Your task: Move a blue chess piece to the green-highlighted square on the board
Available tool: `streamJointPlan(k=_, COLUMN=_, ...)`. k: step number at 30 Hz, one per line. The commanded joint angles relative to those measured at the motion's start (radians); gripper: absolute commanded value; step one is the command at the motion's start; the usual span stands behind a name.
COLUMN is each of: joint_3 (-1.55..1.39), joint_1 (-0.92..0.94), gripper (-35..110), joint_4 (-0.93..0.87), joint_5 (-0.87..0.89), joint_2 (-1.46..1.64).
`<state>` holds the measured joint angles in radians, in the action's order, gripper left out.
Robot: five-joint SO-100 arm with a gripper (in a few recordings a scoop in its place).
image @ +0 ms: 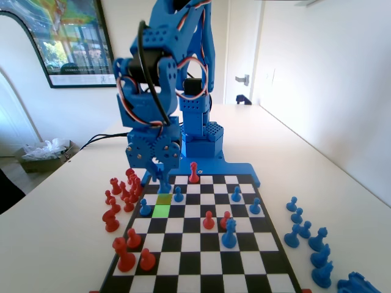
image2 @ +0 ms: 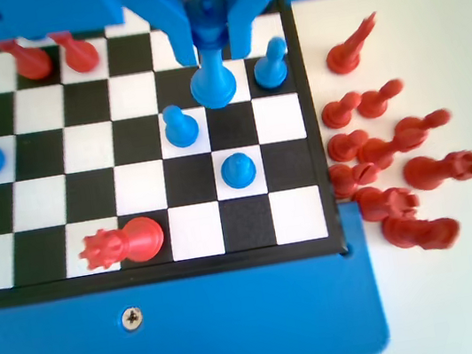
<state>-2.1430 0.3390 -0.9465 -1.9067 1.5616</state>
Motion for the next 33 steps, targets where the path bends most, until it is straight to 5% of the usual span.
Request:
streamJointPlan(k=1, joint_3=0.084, joint_1=0.003, gripper=1, joint_4=0.015, joint_5=-0.003, joint_2=-0.008)
streamJointPlan(k=33, joint_3=0.086, joint_1=0.008, gripper=1, joint_4=0.135, joint_5=0.017, joint_2=-0.104)
